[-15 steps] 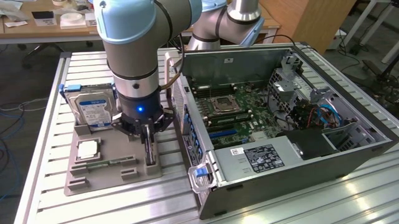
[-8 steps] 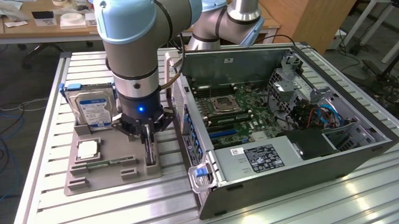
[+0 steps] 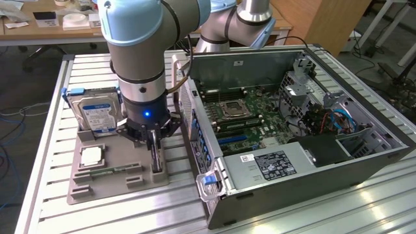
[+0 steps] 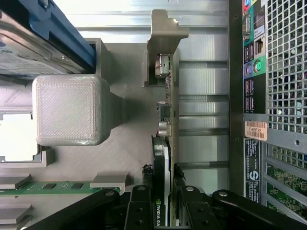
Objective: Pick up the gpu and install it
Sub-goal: 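Pick up the gpu and move the gpu toward the slot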
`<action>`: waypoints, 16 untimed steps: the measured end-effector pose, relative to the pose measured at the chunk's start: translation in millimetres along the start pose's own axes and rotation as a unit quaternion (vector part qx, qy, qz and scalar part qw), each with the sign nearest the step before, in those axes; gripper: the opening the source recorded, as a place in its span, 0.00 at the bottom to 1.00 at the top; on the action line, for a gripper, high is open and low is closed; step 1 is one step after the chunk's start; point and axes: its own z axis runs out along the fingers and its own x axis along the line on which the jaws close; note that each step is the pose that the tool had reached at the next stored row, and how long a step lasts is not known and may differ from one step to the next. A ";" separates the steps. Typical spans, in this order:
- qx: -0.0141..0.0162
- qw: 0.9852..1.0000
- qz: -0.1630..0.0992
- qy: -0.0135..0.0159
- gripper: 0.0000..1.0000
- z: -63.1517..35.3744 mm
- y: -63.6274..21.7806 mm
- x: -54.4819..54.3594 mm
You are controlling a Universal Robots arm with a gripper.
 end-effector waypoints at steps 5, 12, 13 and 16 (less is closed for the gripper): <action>0.000 1.000 0.000 0.000 0.27 -1.4 0.0 0.0; 0.000 1.000 0.000 0.000 0.27 -12.5 0.6 -0.3; 0.000 1.000 0.000 0.000 0.27 -14.8 0.7 -0.3; 0.000 1.000 0.000 0.000 0.27 -20.9 0.9 -0.5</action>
